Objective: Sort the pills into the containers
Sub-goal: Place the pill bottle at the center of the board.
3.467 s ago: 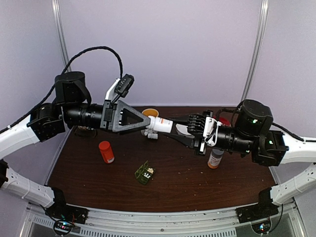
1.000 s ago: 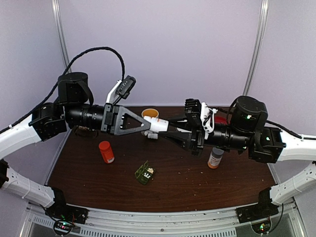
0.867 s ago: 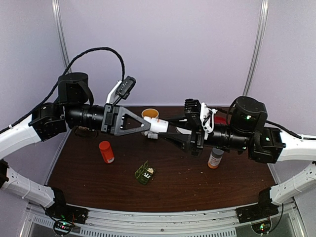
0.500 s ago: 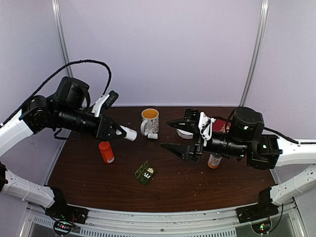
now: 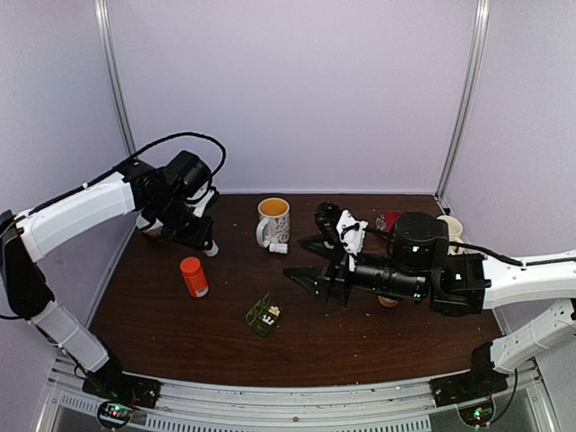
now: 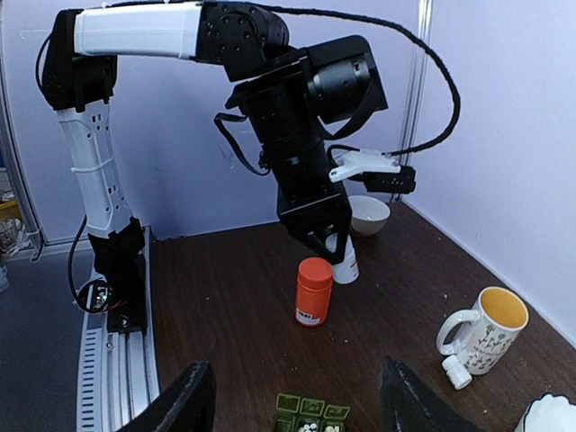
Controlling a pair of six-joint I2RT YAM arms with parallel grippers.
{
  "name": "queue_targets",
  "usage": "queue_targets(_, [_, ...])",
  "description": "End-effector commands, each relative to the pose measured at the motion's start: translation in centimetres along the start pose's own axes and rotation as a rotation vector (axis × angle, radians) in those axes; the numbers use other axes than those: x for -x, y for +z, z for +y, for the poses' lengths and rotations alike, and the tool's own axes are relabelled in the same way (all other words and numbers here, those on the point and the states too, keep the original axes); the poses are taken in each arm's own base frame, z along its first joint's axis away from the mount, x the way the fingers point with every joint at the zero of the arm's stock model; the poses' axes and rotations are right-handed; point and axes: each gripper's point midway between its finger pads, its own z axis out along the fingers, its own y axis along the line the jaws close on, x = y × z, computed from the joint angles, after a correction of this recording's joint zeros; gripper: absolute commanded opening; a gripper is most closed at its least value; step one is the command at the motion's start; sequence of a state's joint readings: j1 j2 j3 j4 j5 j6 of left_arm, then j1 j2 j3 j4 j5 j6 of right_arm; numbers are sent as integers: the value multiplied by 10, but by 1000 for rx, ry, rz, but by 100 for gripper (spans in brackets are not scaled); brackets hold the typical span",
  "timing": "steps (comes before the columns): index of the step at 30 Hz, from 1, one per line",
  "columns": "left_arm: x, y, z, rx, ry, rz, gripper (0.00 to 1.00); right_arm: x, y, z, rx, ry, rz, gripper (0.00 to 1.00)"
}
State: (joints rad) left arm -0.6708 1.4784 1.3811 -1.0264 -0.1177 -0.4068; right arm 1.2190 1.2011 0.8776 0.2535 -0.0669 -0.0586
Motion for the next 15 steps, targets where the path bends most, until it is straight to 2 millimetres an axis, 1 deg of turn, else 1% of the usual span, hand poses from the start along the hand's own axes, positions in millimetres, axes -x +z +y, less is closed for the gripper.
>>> queue_targets(1, [47, 17, 12, 36, 46, -32, 12, -29, 4, -18, -108, 180, 92, 64])
queue_targets(3, [60, 31, 12, 26, 52, -16, 12, -40, 2, -27, -156, 222, 138, 68])
queue_targets(4, [65, 40, 16, 26, 44, -3, 12, -44, -1, -38, -215, 255, 153, 72])
queue_targets(6, [73, 56, 19, 21, 32, 26, 11, -52, -10, -57, -321, 326, 184, 77])
queue_targets(8, [78, 71, 19, 7, 25, 47, 12, -60, -15, -63, -331, 340, 197, 77])
queue_targets(11, [83, 92, 17, -2, 23, 69, 19, -70, -25, -73, -350, 348, 203, 78])
queue_targets(15, [83, 118, 15, -5, 23, 110, 20, -83, -29, -79, -314, 328, 247, 79])
